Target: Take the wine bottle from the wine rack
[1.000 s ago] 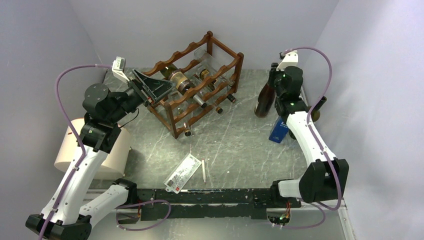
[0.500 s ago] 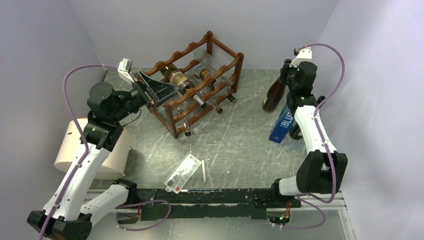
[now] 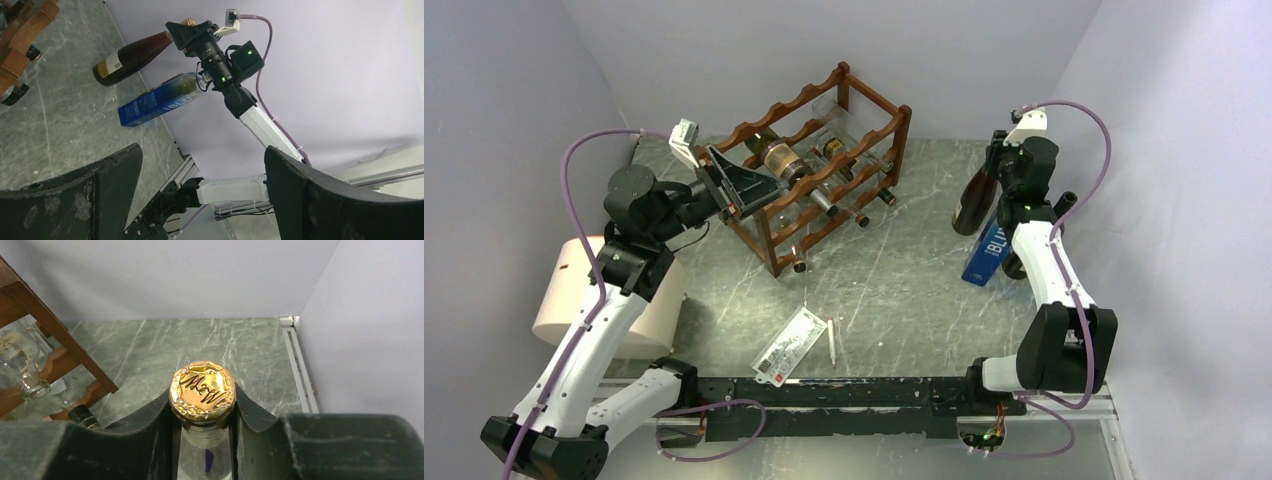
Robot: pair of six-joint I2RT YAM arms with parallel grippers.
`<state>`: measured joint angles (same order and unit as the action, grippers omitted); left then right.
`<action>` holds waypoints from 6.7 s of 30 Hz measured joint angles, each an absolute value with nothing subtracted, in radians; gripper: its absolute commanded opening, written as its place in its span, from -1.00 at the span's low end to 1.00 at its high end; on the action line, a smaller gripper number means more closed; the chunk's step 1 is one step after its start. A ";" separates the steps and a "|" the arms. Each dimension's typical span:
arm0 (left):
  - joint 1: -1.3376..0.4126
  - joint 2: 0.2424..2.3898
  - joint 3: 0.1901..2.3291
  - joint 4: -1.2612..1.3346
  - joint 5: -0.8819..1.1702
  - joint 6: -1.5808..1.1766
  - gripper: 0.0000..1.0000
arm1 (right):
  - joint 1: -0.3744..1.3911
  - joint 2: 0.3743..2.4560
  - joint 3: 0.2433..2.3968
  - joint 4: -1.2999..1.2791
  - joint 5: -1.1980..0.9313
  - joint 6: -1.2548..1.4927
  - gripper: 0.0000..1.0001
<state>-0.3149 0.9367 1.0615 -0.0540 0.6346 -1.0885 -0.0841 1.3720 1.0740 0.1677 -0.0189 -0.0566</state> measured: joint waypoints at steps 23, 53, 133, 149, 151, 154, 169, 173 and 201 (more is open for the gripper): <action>-0.315 0.926 1.015 -0.028 0.660 -1.098 0.89 | -0.084 1.239 1.120 0.301 -0.057 -0.024 0.33; -0.315 0.848 1.103 -0.384 0.474 -0.844 0.89 | 0.568 1.216 1.145 -0.015 -0.237 0.047 0.67; -0.311 0.818 1.032 -0.416 0.448 -0.858 0.89 | 0.550 1.701 1.039 0.318 -0.325 0.486 -1.00; -0.311 0.827 1.032 -0.417 0.445 -0.851 0.89 | 0.536 1.649 1.019 0.334 -0.333 0.561 -1.00; -0.311 0.828 1.032 -0.418 0.438 -0.847 0.89 | 0.534 1.647 1.020 0.333 -0.334 0.570 -1.00; -0.311 0.828 1.032 -0.420 0.428 -0.842 0.89 | 0.533 1.646 1.020 0.332 -0.335 0.580 -1.00; -0.311 0.859 1.103 -0.534 0.322 -0.737 0.89 | 0.531 1.636 1.023 0.332 -0.349 0.601 -1.00; -0.311 0.976 1.309 -0.603 0.249 -0.620 0.89 | 0.531 1.636 1.017 0.329 -0.349 0.593 -1.00; -0.462 1.511 1.567 -0.636 0.228 -0.276 0.60 | 0.533 1.631 0.970 0.309 -0.363 0.530 -1.00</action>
